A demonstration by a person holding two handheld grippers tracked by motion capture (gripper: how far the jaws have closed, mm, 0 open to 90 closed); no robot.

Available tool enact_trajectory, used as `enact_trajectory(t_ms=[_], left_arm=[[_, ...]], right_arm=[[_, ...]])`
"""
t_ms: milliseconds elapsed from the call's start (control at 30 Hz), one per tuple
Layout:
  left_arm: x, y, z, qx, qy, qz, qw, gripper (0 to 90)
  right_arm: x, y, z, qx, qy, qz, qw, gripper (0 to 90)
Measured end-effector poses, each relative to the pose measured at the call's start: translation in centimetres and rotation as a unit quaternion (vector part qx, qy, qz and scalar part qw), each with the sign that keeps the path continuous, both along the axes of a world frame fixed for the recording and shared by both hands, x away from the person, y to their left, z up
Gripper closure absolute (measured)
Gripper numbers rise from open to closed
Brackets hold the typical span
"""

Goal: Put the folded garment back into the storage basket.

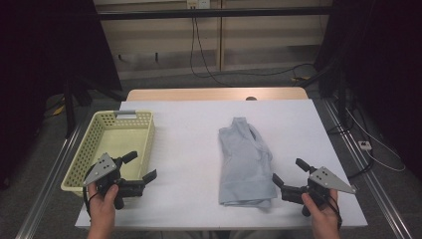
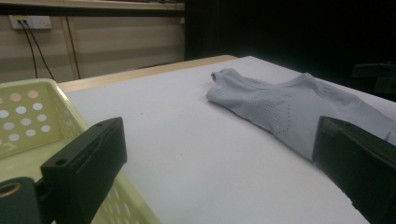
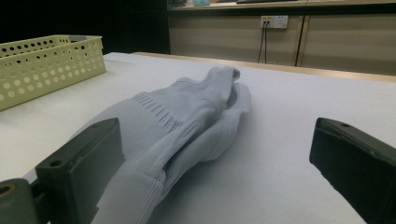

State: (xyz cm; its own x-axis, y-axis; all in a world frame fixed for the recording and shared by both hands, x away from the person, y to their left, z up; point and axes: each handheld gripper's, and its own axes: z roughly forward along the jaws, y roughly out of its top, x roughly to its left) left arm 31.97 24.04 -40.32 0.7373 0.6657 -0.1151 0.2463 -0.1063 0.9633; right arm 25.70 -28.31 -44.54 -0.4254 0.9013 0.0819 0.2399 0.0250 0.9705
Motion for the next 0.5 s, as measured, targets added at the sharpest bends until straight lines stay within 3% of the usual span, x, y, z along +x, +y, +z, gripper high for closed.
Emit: enact_trajectory(t_ms=[500], left_arm=[[0.3, -2.7, 0.8, -0.021, 0.008, -0.025, 0.9994, 3.6]], right_arm=[[0.2, 0.0, 0.1, 0.002, -0.006, -0.008, 0.9999, 2.5]])
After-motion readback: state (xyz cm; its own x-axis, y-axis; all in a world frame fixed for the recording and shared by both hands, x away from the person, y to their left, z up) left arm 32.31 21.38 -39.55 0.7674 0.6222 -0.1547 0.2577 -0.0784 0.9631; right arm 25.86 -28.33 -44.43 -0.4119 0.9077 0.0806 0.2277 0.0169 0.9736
